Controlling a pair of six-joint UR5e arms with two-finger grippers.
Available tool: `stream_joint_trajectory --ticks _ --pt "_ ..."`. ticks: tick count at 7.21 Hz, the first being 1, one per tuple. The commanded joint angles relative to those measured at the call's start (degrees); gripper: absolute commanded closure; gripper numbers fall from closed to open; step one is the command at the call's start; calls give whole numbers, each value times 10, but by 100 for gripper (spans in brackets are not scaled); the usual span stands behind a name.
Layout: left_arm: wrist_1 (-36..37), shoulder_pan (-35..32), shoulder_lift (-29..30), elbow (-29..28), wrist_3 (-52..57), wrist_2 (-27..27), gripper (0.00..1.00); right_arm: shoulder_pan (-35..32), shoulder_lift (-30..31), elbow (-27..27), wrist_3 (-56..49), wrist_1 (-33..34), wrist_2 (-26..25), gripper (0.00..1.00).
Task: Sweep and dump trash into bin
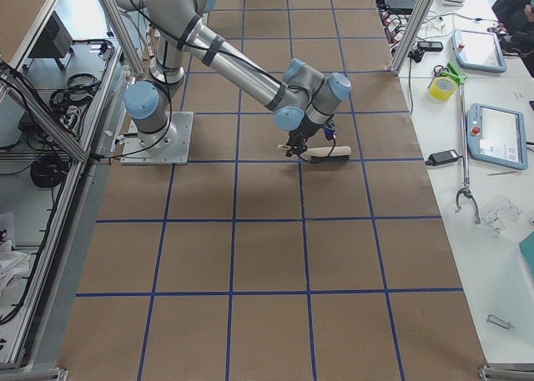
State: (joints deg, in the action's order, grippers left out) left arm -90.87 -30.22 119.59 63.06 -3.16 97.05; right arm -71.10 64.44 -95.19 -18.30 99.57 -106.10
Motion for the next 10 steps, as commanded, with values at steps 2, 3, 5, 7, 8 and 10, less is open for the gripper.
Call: stream_joint_trajectory --ticks 2,3,5,7,8,10 --pt "57 5 84 -82 36 17 100 0 22 7 0 -2 5 12" --pt "84 3 101 -100 52 17 100 -1 53 8 7 -2 21 11" --pt "95 -9 107 -121 68 41 100 -3 158 8 8 -11 57 2" --pt "126 -31 95 -117 86 46 100 -4 242 9 10 -60 92 1" --pt "142 -40 92 -109 110 46 100 -14 269 10 14 -71 103 1" --pt "184 -49 94 -107 136 48 100 -63 307 11 75 -107 113 0"
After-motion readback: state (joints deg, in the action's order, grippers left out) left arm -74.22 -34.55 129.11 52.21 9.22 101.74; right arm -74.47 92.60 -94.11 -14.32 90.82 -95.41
